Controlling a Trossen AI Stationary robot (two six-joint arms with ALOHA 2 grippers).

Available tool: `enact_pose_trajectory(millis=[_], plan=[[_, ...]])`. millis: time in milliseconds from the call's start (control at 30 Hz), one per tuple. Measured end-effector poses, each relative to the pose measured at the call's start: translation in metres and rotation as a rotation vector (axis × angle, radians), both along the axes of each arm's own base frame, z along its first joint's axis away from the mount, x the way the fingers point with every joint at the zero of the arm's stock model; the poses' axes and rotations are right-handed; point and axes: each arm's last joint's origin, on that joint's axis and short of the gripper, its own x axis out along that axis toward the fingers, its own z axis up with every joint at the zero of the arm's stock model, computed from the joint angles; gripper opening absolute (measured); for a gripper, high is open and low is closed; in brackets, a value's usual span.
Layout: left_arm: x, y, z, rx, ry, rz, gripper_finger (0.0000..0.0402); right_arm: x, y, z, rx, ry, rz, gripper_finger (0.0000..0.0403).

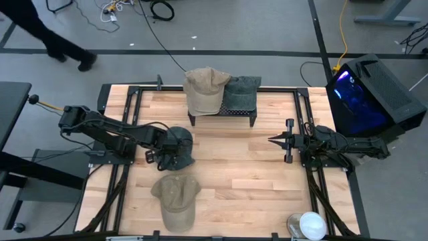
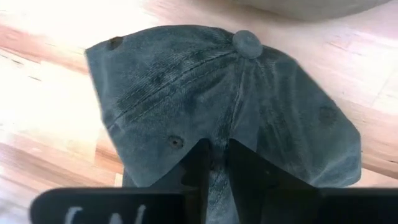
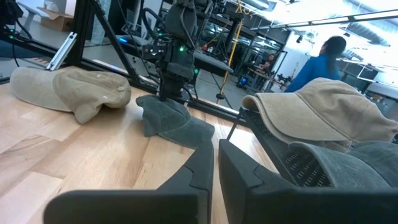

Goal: Pick & Place hat
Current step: Move the black cap to the center of the table

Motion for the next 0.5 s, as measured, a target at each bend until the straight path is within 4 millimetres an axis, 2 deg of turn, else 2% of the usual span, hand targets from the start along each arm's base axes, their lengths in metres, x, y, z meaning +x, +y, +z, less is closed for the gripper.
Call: enact_pose_trajectory(millis=[233, 500], plan=[[0.0007, -0.0001, 0.0009, -0.007, -0.013, 0.022, 0.0011, 0.0, 0.0, 0.0, 0.0, 0.0, 0.0, 0.0029], [0.0017, 0.002, 0.0087, 0.043, -0.038, 0.117, 0.0012, 0.0, 0.0, 0.0, 0.0, 0.0, 0.0, 0.0029]])
